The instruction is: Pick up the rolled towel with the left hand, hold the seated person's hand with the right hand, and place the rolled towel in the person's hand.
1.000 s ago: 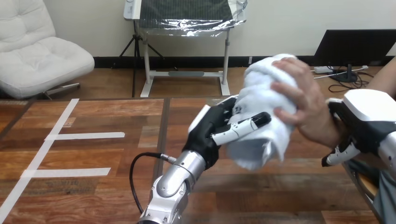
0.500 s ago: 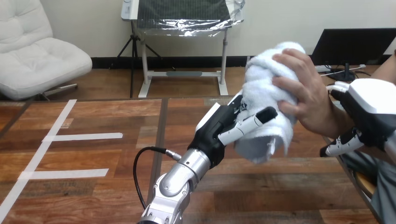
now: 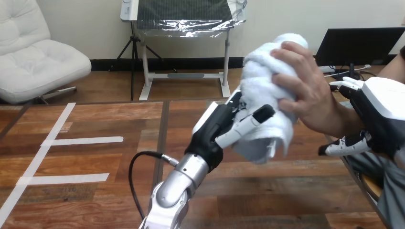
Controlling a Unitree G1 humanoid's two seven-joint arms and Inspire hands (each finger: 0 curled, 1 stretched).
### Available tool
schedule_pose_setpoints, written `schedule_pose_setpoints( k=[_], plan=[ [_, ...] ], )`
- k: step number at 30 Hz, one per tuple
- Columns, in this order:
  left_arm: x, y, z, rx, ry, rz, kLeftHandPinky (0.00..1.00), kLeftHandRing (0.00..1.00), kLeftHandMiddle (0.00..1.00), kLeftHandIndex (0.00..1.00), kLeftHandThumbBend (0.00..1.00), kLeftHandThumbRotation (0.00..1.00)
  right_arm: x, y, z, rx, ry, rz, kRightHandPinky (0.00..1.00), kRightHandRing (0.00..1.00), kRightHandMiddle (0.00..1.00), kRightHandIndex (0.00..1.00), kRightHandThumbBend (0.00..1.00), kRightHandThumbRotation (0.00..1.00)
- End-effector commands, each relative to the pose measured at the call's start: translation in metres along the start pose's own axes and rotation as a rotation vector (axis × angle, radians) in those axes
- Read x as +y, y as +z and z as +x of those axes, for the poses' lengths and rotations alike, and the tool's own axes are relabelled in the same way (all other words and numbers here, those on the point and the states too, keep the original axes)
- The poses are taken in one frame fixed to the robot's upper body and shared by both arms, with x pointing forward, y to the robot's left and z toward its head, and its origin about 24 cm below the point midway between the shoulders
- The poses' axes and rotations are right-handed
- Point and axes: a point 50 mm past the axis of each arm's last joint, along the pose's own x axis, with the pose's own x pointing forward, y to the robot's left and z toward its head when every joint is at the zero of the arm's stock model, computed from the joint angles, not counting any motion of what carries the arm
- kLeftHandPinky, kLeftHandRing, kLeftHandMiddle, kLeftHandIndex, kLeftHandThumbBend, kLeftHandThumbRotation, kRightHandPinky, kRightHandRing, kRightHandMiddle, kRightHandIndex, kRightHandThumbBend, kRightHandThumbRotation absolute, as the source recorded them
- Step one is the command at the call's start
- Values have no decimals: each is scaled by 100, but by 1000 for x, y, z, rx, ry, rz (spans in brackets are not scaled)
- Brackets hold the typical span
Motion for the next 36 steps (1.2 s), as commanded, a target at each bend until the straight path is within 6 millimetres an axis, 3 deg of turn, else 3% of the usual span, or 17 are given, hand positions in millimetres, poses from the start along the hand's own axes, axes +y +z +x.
schedule_pose_setpoints(
  k=[1, 12, 21, 36],
  plan=[
    [5, 29, 7, -142, 4, 29, 100, 100, 100, 100, 81, 67, -16, 24, -7, -105, -126, 70, 82, 93, 93, 83, 71, 0],
    [15, 33, -7, -178, 53, 32, 99, 99, 100, 100, 78, 67, -14, 39, -23, -142, -205, 165, 80, 93, 93, 84, 61, 0],
    [22, 36, -21, -219, 126, 51, 92, 94, 97, 100, 79, 67, -10, 50, -32, -179, -261, 271, 79, 93, 94, 85, 54, 0],
    [31, 44, -52, -346, 307, 105, 82, 87, 92, 97, 63, 67, -1, 69, -47, -242, -389, 470, 82, 96, 98, 88, 39, 0]
  ],
)
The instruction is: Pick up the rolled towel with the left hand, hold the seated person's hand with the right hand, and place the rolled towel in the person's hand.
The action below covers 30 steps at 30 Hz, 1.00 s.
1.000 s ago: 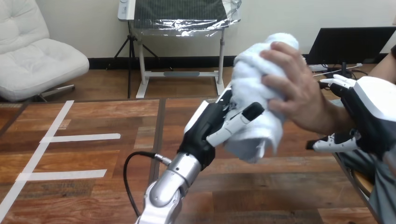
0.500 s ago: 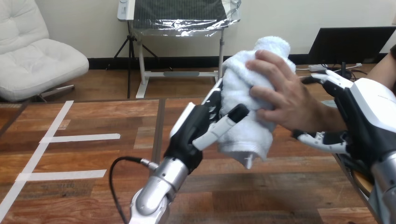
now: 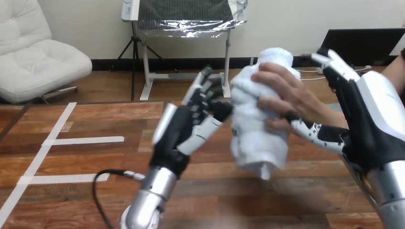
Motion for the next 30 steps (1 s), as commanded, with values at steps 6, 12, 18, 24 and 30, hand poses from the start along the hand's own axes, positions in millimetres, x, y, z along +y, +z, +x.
schedule_pose_setpoints(
  k=[6, 12, 18, 24, 30],
  plan=[
    [9, 32, -8, -223, 134, 81, 79, 85, 91, 97, 55, 71, 4, 20, -7, -103, -181, 186, 85, 97, 99, 90, 30, 0],
    [13, 38, -21, -264, 166, 123, 79, 84, 89, 97, 50, 74, 13, 24, -10, -147, -247, 263, 90, 99, 100, 92, 18, 0],
    [17, 43, -33, -306, 188, 151, 79, 83, 89, 96, 48, 74, 22, 27, -14, -180, -298, 314, 96, 100, 100, 95, 8, 0],
    [19, 47, -46, -335, 214, 180, 75, 80, 86, 93, 44, 70, 30, 31, -17, -213, -332, 328, 99, 100, 100, 96, 1, 0],
    [21, 51, -59, -348, 258, 222, 70, 77, 83, 90, 41, 67, 38, 32, -19, -230, -345, 342, 100, 100, 100, 96, 0, 0]
  ],
)
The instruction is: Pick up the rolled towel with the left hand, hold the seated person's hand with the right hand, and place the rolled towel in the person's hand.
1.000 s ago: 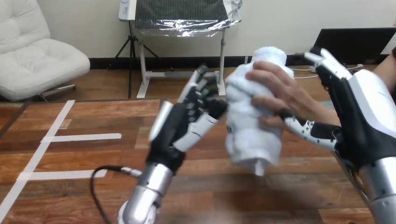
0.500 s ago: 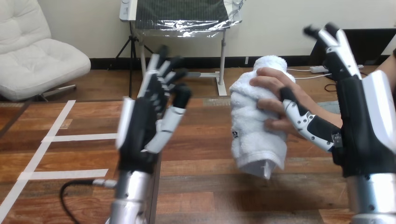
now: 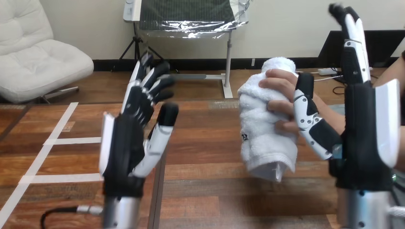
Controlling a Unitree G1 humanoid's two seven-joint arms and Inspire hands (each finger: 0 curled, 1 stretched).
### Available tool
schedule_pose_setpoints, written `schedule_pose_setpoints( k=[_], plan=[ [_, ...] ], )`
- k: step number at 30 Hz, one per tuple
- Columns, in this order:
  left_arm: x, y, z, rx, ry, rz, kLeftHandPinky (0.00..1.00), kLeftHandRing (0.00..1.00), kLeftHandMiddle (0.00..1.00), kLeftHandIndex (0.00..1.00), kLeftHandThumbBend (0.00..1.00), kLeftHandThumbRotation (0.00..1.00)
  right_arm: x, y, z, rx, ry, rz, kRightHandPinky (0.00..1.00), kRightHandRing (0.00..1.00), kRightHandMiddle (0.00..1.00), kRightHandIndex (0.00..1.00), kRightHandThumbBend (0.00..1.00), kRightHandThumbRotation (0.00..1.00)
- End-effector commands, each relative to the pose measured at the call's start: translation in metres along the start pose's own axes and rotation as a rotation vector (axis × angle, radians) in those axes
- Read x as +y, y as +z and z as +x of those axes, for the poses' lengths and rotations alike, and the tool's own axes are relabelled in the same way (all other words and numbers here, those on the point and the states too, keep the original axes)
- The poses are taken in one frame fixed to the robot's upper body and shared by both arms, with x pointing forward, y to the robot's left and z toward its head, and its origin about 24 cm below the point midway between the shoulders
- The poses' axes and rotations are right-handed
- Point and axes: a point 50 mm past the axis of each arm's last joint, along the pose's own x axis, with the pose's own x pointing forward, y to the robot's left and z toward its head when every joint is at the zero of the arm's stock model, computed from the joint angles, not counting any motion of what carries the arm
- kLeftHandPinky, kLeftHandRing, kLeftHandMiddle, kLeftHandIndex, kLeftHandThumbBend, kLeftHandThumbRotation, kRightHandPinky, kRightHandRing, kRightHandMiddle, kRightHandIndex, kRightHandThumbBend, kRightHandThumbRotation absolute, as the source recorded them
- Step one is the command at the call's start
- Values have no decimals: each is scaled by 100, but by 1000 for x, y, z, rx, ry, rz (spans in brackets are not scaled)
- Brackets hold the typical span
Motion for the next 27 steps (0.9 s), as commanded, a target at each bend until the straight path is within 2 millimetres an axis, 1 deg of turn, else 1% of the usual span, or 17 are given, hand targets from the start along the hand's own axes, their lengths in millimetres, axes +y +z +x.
schedule_pose_setpoints(
  k=[1, 9, 20, 27],
  plan=[
    [5, 17, 2, -96, 25, 47, 69, 77, 83, 90, 41, 67, 7, 0, -2, -24, -15, 22, 100, 100, 100, 97, 0, 0],
    [9, 21, -10, -106, 89, 85, 65, 74, 80, 90, 39, 67, 12, 0, -5, -38, -25, 50, 100, 100, 100, 97, 0, 0],
    [9, 21, -22, -101, 147, 101, 64, 72, 79, 90, 41, 67, 15, 0, -10, -49, -56, 85, 100, 100, 100, 98, 0, 0],
    [5, 19, -27, -77, 152, 50, 64, 73, 80, 91, 39, 67, 18, 0, -13, -56, -67, 106, 100, 100, 100, 99, 0, 0]
  ],
)
